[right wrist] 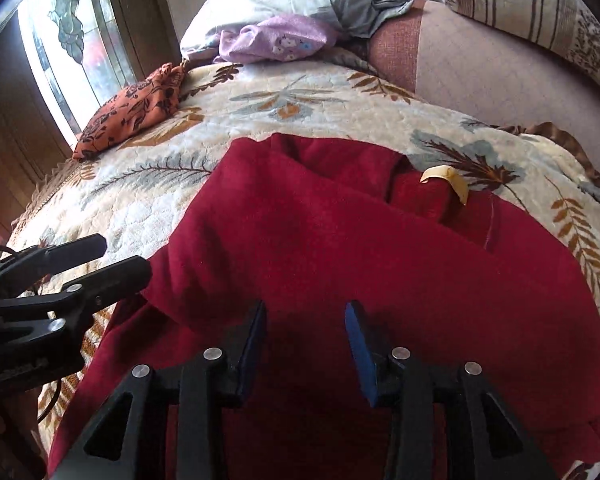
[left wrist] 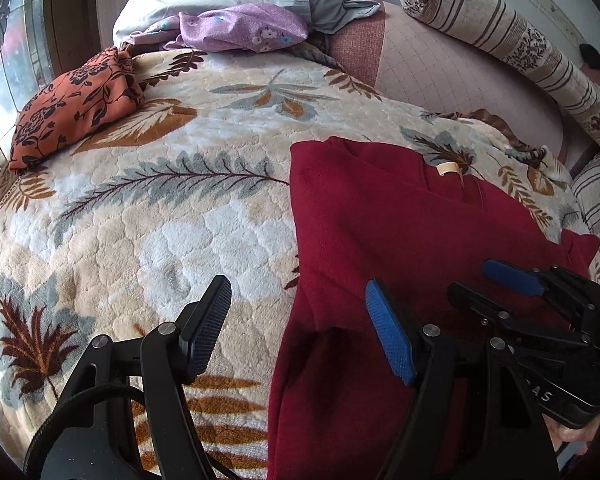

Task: Fold small clothes
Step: 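Press the folded sleeve flat with the open right gripper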

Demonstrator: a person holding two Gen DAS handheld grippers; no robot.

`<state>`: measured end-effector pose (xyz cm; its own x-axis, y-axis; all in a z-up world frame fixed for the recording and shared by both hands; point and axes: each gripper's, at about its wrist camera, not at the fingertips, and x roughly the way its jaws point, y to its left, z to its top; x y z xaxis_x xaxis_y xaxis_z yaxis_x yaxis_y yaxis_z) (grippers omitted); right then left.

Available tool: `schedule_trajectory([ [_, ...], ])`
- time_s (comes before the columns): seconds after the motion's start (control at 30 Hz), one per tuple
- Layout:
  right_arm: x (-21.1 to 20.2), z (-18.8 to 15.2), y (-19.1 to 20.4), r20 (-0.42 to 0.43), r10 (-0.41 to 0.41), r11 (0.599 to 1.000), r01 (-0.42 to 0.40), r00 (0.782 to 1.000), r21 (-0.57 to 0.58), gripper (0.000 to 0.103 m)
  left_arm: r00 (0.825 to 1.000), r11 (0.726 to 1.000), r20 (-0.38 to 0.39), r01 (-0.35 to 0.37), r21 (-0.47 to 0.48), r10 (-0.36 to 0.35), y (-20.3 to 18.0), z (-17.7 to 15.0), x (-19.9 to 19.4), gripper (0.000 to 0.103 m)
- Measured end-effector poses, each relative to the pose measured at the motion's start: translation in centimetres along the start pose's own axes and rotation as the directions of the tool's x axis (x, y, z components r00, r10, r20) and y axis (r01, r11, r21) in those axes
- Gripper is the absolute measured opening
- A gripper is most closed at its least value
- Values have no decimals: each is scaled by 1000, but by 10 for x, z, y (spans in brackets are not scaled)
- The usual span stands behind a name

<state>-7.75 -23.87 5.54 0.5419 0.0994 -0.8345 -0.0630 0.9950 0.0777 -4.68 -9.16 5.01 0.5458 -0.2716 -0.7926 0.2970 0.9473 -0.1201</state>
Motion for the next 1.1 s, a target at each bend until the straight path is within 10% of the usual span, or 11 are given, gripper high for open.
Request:
schedule_trajectory([
  [0.57, -56, -47, -125, 14, -253, 949, 245, 967, 199, 50, 999, 999, -31, -43, 31, 44, -21, 1, 26, 71],
  [0.67, -38, -59, -146, -67, -240, 936, 249, 968, 248, 51, 997, 998, -56, -53, 38, 55, -24, -2, 36, 71],
  [1.1, -119, -101, -190, 71, -277, 886, 226, 958, 405, 64, 999, 999, -33, 28, 36, -27, -36, -3, 23, 71],
])
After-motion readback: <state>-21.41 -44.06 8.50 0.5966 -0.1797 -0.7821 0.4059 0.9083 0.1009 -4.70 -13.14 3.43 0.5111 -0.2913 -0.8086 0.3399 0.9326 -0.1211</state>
